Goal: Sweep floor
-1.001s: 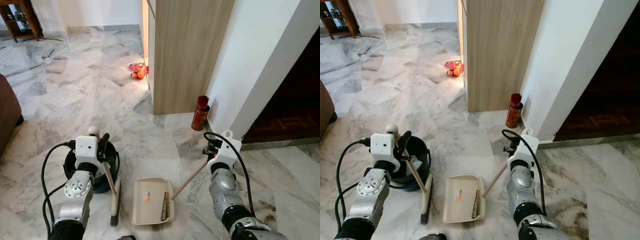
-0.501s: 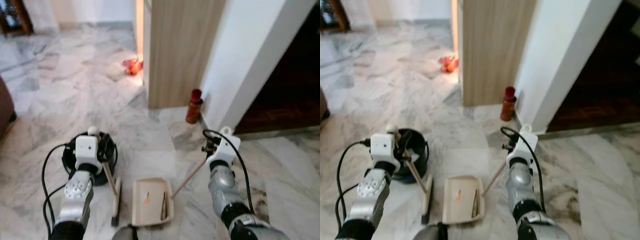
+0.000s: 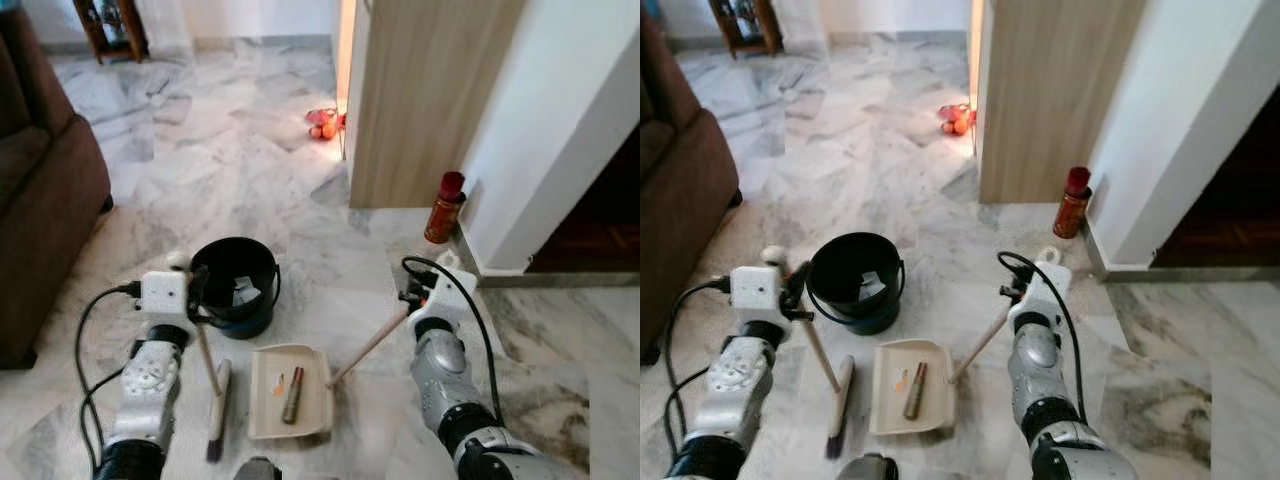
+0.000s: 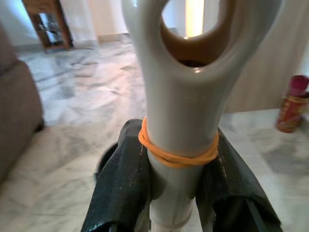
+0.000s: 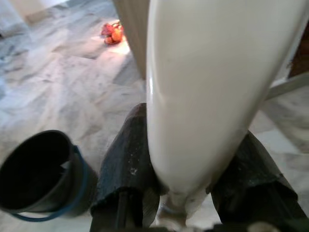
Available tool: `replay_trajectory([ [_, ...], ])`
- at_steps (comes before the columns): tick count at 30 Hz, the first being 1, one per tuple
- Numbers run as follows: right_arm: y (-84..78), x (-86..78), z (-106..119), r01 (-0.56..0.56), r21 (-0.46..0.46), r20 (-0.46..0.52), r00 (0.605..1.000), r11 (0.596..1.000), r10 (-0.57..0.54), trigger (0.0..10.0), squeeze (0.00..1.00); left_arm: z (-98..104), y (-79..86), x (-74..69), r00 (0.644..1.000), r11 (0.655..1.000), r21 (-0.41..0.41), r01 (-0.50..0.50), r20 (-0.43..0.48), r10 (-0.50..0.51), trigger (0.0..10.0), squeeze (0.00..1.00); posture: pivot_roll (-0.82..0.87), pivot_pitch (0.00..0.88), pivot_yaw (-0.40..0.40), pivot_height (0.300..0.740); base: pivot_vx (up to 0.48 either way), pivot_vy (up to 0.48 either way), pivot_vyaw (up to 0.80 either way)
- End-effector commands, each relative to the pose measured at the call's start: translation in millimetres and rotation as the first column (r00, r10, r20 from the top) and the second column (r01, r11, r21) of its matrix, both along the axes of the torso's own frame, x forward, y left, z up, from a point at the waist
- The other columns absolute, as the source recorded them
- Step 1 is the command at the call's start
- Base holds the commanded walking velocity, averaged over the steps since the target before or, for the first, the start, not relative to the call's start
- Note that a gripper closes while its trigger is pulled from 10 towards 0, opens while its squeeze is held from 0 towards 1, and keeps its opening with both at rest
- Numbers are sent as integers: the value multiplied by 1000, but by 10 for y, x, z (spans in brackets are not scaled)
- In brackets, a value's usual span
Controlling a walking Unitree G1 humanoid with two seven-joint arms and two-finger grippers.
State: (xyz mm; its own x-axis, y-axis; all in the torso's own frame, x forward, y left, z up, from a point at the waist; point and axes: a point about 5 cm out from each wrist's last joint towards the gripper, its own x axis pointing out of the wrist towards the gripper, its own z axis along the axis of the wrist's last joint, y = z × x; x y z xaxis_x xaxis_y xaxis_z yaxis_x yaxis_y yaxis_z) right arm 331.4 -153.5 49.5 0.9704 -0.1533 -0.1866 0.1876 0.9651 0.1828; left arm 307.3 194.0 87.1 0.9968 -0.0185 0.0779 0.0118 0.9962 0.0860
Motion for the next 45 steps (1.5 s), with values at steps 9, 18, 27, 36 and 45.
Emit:
replay_trajectory([
  [9,45,47,70,-10,7,28,1000,1000,10,10000,0,100,43,23,999,1000,-2,-3,43,3,10000,0,142,57,-34,740,0,0,0],
  [18,61,38,48,-17,9,14,1000,1000,16,10000,0,92,41,14,999,1000,-11,-5,38,5,10000,0,145,62,-34,740,0,0,0],
  [27,78,33,37,-20,8,6,1000,1000,20,10000,0,87,52,7,999,1000,-18,-5,33,6,10000,0,147,72,-33,740,0,35,0],
  [36,63,37,43,-16,8,8,1000,1000,16,10000,0,86,51,8,999,1000,-23,-6,31,6,10000,0,146,77,-33,740,0,320,0],
  [45,58,47,54,-18,7,9,1000,1000,18,10000,0,86,53,14,1000,1000,-24,-9,30,10,10000,0,145,79,-36,740,0,332,0],
])
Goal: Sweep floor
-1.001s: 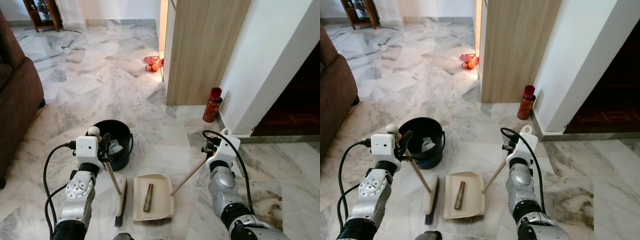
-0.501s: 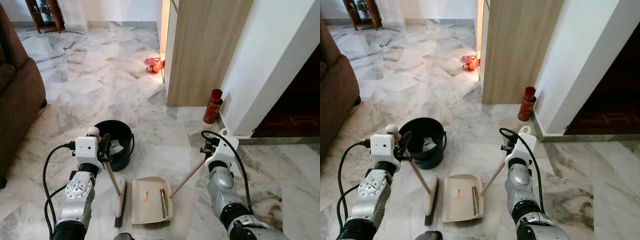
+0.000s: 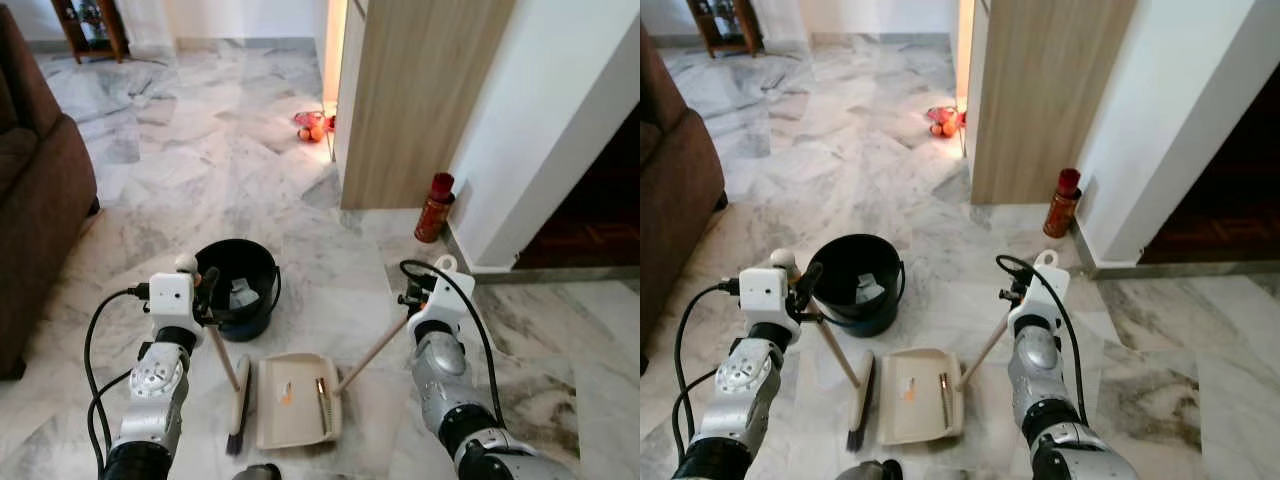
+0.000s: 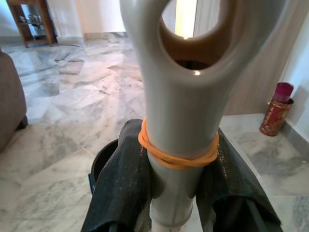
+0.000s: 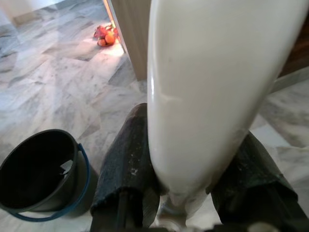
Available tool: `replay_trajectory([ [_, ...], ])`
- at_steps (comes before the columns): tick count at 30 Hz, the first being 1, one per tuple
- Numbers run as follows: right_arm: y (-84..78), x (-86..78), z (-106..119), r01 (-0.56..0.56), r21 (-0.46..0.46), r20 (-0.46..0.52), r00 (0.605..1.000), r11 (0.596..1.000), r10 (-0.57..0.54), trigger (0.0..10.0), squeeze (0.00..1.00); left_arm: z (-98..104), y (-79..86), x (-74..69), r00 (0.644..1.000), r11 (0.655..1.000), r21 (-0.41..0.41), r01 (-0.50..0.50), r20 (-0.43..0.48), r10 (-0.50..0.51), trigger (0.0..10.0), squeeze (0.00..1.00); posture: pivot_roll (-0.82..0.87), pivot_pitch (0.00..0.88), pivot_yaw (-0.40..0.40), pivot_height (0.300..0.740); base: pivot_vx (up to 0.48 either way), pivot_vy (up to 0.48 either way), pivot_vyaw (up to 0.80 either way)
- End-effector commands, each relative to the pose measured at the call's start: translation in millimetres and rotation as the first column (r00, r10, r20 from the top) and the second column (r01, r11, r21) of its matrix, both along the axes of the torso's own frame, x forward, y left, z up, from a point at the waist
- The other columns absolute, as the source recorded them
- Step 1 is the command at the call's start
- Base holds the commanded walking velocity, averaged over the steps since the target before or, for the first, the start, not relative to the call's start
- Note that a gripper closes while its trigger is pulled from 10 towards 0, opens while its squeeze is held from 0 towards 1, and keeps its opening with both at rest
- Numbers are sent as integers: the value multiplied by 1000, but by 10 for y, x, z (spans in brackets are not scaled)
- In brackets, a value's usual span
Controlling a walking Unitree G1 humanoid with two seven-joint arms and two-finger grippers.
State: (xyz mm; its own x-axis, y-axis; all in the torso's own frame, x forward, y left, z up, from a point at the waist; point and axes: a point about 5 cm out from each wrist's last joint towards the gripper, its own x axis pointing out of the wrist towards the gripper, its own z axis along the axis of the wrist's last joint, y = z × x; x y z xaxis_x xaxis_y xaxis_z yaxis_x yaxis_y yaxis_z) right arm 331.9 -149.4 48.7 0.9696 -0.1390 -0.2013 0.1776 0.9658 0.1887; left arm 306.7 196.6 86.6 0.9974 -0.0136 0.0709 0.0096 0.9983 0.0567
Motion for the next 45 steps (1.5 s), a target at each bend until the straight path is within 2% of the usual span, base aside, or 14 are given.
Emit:
replay_trajectory([
  [1,15,42,62,-5,-2,22,1000,1000,5,10000,0,92,26,21,999,1000,5,-8,38,8,10000,0,145,79,-36,740,0,330,0],
  [13,19,46,66,-6,-1,23,1000,1000,6,10000,0,101,30,25,999,1000,4,-11,40,11,10000,0,146,75,-36,740,0,96,0],
  [20,24,50,71,-8,2,25,1000,1000,8,10000,0,100,30,26,999,1000,4,-10,39,10,10000,0,145,69,-35,740,0,369,0],
  [43,57,106,172,-28,7,74,997,1000,27,10000,0,96,18,22,999,1000,15,-8,38,8,10000,0,147,60,-34,740,0,0,0],
  [45,65,105,176,-32,10,79,996,999,31,10000,0,93,21,20,999,1000,16,-10,37,9,10000,0,146,63,-34,740,0,0,800],
])
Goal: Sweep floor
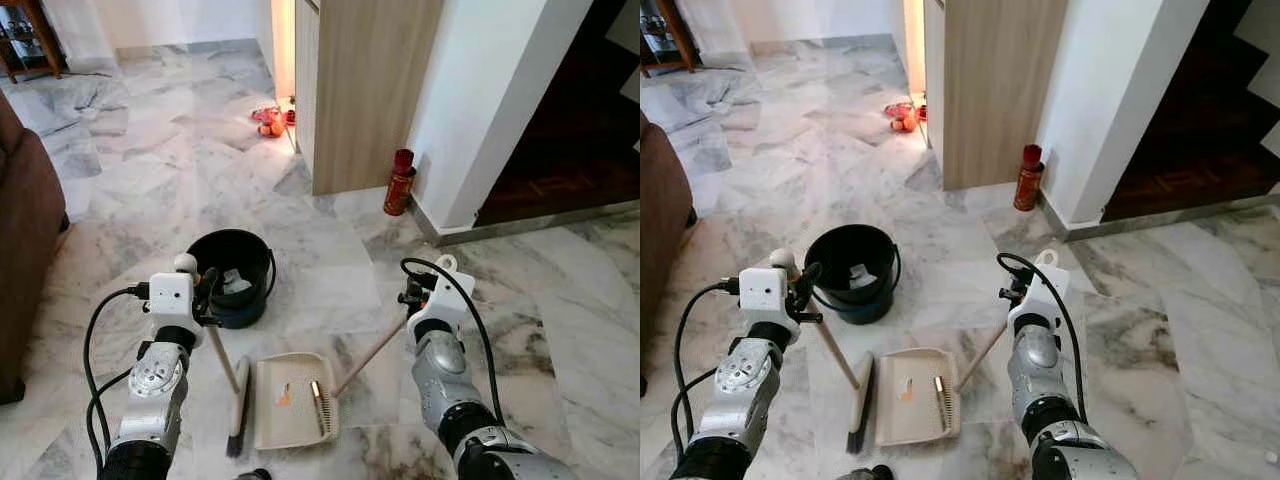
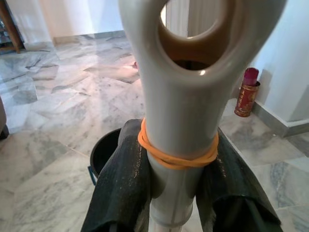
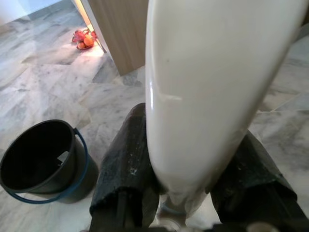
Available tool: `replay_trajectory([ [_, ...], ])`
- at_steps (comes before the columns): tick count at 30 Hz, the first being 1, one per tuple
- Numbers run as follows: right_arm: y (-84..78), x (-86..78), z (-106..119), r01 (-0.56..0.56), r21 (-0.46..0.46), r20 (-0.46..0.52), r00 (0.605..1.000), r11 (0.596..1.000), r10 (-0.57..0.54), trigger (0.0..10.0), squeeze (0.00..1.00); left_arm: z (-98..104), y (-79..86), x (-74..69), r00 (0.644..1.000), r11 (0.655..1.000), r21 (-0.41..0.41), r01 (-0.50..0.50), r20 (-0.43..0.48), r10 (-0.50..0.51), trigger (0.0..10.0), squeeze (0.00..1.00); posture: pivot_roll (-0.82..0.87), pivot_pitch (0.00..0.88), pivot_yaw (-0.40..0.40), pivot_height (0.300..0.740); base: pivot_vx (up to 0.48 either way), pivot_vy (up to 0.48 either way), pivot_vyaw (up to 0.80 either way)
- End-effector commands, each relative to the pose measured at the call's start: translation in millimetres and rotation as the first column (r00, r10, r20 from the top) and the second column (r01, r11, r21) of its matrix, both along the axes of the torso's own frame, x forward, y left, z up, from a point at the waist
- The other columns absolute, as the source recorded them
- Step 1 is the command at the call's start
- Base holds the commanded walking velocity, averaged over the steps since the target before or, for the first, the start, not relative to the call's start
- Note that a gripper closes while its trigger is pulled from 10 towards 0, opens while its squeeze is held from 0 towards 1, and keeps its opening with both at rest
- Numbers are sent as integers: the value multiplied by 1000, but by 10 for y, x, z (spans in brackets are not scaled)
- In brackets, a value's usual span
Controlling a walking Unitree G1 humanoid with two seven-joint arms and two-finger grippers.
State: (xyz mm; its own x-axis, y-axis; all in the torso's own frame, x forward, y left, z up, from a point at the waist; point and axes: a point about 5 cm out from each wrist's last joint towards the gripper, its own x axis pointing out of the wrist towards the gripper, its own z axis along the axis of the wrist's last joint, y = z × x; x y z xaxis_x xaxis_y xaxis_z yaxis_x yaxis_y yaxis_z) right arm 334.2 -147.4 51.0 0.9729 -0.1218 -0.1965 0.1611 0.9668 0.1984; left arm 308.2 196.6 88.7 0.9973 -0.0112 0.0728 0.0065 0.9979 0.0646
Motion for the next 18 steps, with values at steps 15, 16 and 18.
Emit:
replay_trajectory([
  [15,36,89,151,-14,15,66,998,1000,13,10000,0,62,28,8,999,1000,12,-14,29,13,10000,0,145,76,-37,740,0,0,443],
  [16,36,91,154,-14,15,66,998,1000,12,10000,0,62,29,7,999,1000,13,-14,29,14,10000,0,145,76,-37,740,0,0,0],
  [18,40,98,167,-16,20,73,997,1000,15,10000,0,62,32,6,999,1000,13,-16,29,15,10000,0,145,76,-37,740,0,0,0],
])
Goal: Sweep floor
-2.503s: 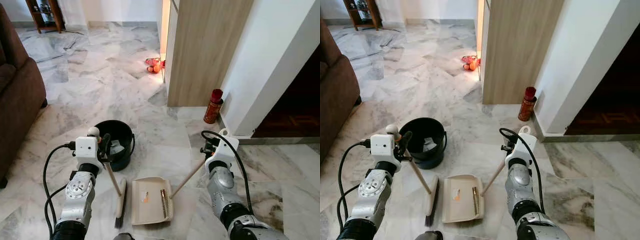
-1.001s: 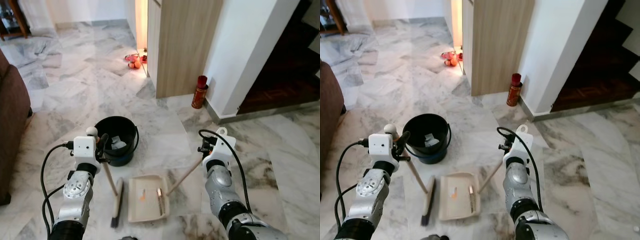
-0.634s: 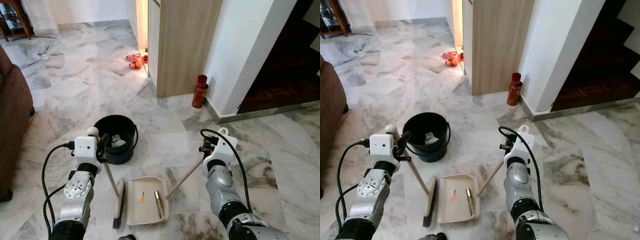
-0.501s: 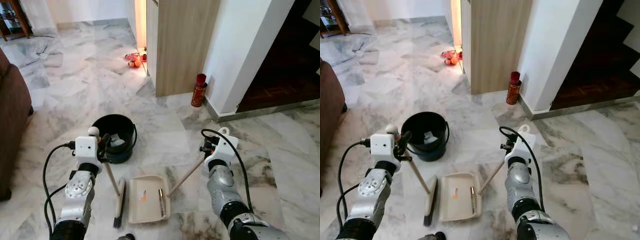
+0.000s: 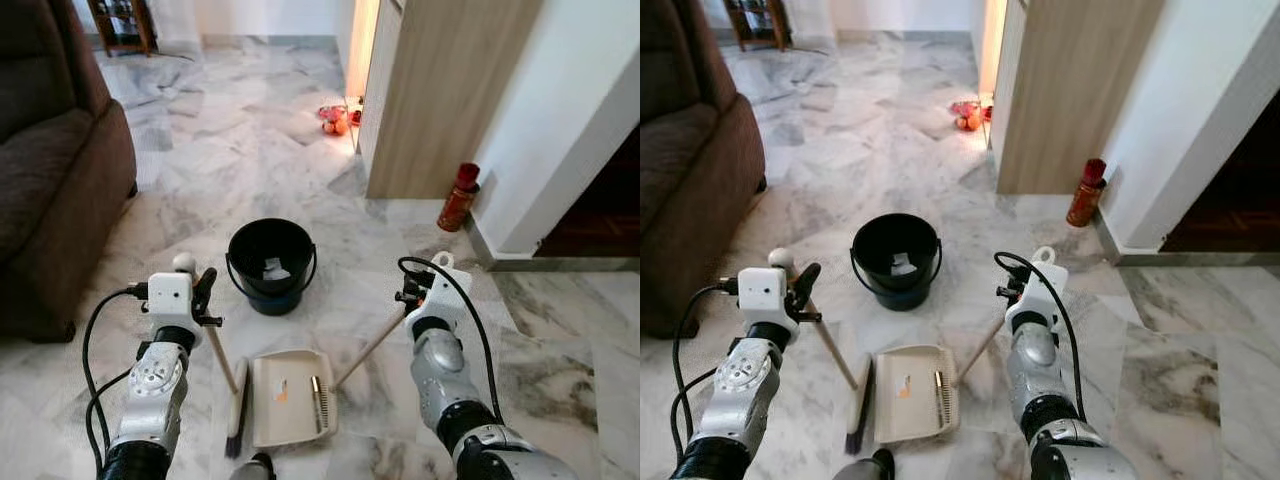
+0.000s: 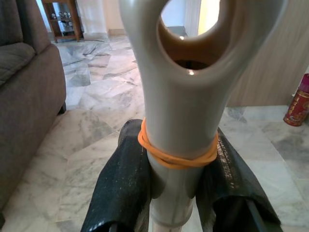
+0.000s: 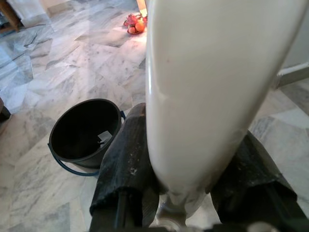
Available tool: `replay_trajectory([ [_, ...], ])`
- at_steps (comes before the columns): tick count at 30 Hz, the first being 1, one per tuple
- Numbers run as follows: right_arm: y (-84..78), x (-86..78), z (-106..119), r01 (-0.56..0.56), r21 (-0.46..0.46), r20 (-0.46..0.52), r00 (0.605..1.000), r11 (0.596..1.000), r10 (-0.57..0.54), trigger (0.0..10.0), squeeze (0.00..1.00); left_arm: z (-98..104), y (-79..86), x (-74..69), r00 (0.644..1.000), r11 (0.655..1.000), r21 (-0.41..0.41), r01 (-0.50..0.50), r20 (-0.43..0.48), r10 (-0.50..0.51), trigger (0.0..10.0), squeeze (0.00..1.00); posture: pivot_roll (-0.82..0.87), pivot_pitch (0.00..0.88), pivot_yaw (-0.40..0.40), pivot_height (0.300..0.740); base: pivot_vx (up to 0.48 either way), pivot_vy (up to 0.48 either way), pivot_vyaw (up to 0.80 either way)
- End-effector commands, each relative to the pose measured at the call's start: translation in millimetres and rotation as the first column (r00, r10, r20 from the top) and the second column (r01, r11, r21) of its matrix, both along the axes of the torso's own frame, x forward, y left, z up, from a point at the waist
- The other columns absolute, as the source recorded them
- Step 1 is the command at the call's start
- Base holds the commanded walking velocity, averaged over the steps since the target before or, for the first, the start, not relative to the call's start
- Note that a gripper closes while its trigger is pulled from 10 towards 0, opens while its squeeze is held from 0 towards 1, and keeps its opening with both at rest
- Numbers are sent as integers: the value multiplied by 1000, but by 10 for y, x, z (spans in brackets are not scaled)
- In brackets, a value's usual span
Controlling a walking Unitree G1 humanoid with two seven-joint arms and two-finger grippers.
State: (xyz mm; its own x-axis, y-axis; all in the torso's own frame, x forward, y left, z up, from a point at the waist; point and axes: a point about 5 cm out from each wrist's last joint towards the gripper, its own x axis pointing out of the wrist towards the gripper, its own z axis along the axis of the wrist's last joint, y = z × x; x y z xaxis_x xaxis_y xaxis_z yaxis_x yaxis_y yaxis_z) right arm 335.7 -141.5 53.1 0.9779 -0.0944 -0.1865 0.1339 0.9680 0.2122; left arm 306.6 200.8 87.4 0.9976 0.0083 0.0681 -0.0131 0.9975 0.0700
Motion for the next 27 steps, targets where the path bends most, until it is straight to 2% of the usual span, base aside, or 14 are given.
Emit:
replay_trajectory([
  [1,-16,84,146,6,8,60,998,1000,-7,10000,0,74,-11,22,999,1000,8,4,34,-4,10000,0,145,76,-37,740,0,0,0],
  [6,-15,85,149,1,-2,63,998,1000,-1,10000,0,75,-13,24,999,1000,10,5,34,-5,10000,0,146,80,-38,740,0,0,0],
  [15,-6,86,154,-6,-4,67,998,1000,6,10000,0,74,-15,23,999,1000,16,6,32,-6,10000,0,142,83,-36,740,0,0,785],
  [24,1,117,214,-3,4,92,996,1000,3,10000,0,72,-15,26,1000,1000,27,8,30,-9,10000,0,144,80,-34,740,0,0,0],
  [27,-11,142,269,6,10,118,993,1000,-7,10000,0,61,-31,14,999,998,61,26,27,-27,10000,0,144,77,-32,740,0,0,0],
])
